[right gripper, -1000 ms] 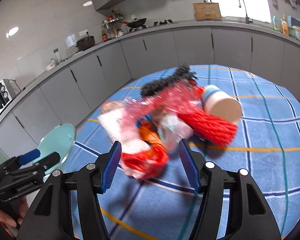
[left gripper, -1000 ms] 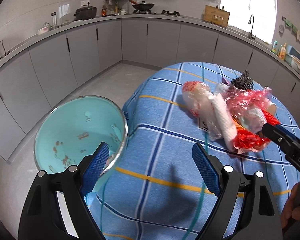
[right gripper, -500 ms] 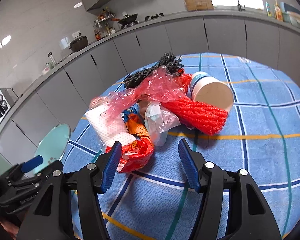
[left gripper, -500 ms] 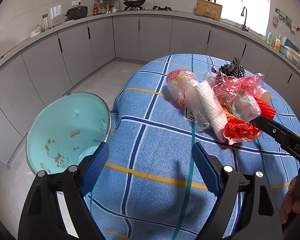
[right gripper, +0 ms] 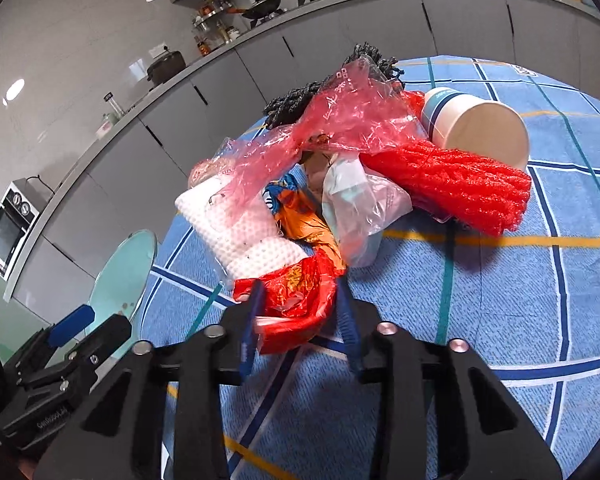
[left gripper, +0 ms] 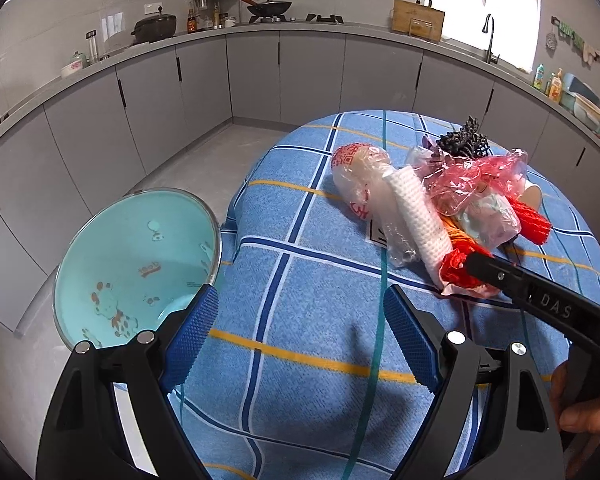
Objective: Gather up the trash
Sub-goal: 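Grasp the red snack wrapper with the right tool while the left tool grasps the white foam sleeve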
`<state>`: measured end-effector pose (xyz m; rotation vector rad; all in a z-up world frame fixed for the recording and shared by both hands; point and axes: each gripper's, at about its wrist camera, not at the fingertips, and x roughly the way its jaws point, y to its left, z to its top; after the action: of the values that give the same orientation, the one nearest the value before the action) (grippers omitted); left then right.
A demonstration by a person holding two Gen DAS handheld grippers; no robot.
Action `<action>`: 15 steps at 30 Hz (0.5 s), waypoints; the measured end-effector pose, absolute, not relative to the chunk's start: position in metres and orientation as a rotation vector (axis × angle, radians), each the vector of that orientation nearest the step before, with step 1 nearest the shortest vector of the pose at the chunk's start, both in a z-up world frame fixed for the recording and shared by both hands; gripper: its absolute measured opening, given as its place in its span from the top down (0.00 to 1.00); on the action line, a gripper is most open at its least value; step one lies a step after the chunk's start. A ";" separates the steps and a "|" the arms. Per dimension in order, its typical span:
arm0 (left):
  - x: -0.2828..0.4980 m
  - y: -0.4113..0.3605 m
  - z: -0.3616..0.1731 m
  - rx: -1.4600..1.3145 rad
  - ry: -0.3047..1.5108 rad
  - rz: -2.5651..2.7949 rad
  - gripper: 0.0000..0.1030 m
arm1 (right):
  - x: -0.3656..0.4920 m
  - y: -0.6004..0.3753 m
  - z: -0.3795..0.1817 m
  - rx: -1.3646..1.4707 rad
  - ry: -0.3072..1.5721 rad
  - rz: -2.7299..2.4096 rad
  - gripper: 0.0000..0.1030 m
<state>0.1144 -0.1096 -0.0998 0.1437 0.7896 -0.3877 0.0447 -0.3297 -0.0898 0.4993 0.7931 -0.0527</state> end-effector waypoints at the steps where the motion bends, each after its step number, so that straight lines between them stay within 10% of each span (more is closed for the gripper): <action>1: 0.114 -0.111 -0.100 0.145 0.789 -0.391 0.20 | 0.043 -0.330 -0.089 0.497 0.793 -0.050 0.72; 15: 0.112 -0.152 -0.101 0.136 0.802 -0.492 0.27 | 0.002 -0.341 -0.070 0.372 0.740 -0.083 0.76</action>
<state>0.1116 -0.1522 -0.1013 0.1356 0.8018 -0.4924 0.0018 -0.3411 -0.0702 0.3721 0.7403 -0.0831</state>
